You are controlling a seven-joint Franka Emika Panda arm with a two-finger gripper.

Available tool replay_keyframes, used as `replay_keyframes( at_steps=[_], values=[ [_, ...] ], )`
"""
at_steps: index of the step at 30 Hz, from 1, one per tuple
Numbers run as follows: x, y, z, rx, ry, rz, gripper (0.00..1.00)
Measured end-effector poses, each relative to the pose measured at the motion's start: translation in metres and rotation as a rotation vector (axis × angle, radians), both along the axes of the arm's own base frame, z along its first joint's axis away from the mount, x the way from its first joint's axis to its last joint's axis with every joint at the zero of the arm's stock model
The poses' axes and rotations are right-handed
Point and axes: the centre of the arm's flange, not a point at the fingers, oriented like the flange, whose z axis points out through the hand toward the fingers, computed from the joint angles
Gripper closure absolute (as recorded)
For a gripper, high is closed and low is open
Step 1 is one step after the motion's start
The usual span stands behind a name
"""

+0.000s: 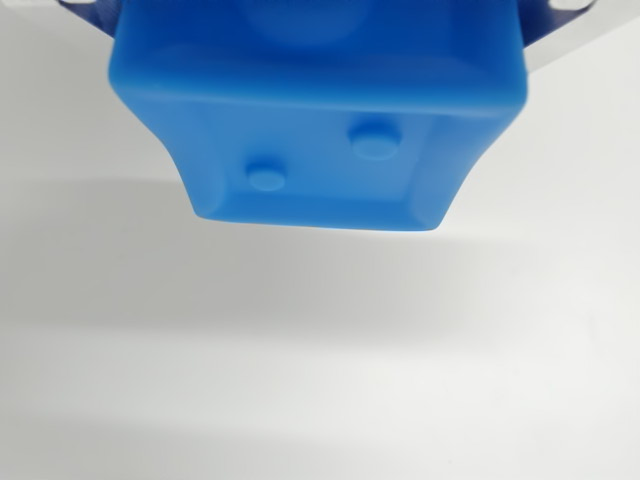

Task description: Stack cube

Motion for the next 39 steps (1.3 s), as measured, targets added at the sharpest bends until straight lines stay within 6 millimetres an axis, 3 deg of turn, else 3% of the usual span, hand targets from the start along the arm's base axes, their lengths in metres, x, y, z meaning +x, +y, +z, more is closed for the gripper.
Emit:
replay_keyframes(
  at_steps=[6,39],
  values=[
    [-0.001,0.000,0.017,-0.001,-0.004,0.003,1.00],
    [-0.059,-0.008,0.044,-0.002,0.007,0.062,1.00]
  ],
)
